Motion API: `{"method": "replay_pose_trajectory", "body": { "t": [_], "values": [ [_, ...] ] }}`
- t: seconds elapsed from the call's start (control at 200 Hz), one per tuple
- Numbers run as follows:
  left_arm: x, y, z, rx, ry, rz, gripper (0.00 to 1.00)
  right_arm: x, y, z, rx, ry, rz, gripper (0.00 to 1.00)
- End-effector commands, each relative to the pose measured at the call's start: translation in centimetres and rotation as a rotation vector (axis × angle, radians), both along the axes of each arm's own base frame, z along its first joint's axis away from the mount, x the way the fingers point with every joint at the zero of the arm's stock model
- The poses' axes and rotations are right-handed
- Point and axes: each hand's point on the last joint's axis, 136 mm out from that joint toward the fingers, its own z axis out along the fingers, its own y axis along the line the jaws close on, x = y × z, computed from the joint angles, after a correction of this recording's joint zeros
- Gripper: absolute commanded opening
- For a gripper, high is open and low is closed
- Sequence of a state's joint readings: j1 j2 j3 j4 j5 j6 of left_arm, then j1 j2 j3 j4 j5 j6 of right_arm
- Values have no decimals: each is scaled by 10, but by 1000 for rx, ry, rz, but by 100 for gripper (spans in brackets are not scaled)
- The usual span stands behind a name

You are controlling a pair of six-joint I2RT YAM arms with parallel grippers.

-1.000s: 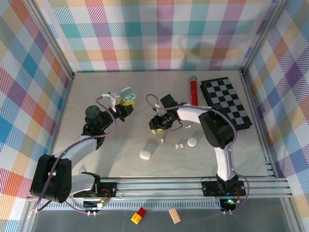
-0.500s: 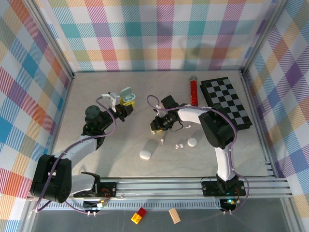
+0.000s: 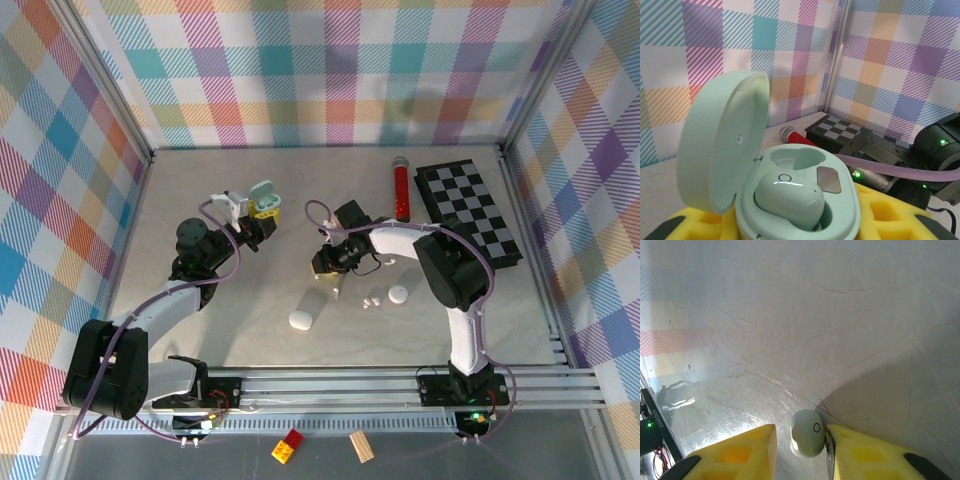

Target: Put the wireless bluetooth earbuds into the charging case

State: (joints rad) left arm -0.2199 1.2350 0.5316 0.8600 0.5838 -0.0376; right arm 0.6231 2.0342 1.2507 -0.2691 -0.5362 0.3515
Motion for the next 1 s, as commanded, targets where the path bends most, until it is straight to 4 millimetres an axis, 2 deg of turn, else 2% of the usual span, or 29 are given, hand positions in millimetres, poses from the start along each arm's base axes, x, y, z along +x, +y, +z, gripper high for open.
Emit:
{"method": "replay_pose_trajectory", "body": {
  "t": [0.0, 0.415, 0.515, 0.78, 0.995],
  "values": [
    [-2, 1, 14, -18, -44, -12, 26, -11, 0, 0, -5, 23, 17, 30],
    [-3, 1, 13, -15, -41, -12, 26, -4, 0, -16, -86, 23, -7, 24],
    [-3, 1, 14, -14, -42, -13, 26, -2, -1, -13, -91, 13, -13, 23],
    [-4, 0, 13, -8, -59, -19, 26, 12, -17, 16, -110, -170, -74, 22],
    [-10, -9, 8, 13, -63, -57, 26, 23, -38, 54, -138, -362, -124, 19]
  ]
}}
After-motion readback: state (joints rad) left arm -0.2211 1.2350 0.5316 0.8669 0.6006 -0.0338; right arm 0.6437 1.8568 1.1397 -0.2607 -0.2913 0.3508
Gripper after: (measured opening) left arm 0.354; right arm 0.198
